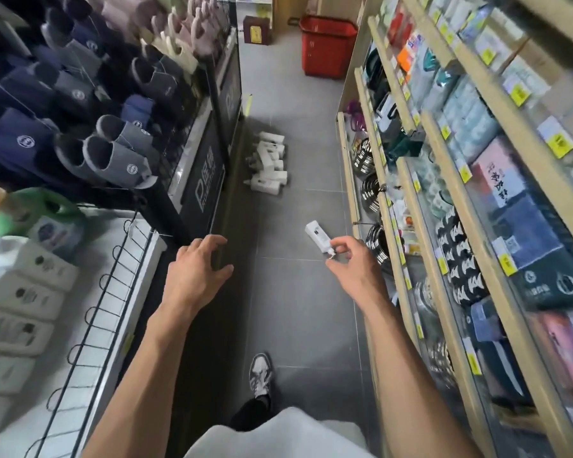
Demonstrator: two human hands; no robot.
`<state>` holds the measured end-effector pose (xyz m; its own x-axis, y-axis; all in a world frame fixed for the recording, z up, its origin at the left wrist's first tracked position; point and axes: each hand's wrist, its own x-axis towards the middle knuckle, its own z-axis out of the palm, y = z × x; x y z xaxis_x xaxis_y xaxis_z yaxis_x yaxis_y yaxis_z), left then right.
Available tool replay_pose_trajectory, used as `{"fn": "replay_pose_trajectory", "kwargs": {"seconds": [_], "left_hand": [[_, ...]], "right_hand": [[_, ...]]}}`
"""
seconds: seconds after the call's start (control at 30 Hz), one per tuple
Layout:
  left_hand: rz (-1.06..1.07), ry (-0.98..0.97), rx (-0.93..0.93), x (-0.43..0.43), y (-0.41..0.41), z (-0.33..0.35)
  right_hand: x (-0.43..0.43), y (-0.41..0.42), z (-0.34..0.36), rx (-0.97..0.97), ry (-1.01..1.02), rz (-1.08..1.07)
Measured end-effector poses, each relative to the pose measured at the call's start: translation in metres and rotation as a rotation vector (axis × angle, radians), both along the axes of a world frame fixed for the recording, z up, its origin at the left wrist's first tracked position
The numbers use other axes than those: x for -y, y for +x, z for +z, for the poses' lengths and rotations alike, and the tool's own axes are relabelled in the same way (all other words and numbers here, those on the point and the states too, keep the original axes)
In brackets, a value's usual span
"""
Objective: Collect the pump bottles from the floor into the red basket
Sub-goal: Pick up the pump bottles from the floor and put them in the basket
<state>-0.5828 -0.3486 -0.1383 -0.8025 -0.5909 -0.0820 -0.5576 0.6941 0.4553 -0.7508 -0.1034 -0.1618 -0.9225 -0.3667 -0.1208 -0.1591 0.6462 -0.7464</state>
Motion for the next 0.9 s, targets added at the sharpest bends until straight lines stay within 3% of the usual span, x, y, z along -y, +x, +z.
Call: {"fn": "replay_pose_trajectory", "kwargs": {"seconds": [0.37, 0.9], "left_hand": [[-0.042, 0.017, -0.044, 0.085, -0.099, 0.007], [-0.156, -0.021, 0.011, 0.098, -0.263, 0.018]], "right_hand": [[0.073, -0.08, 0.011, -0.025, -0.004, -0.022], [0.091, -0.227, 0.004, 0.032, -0.016, -0.071]]}}
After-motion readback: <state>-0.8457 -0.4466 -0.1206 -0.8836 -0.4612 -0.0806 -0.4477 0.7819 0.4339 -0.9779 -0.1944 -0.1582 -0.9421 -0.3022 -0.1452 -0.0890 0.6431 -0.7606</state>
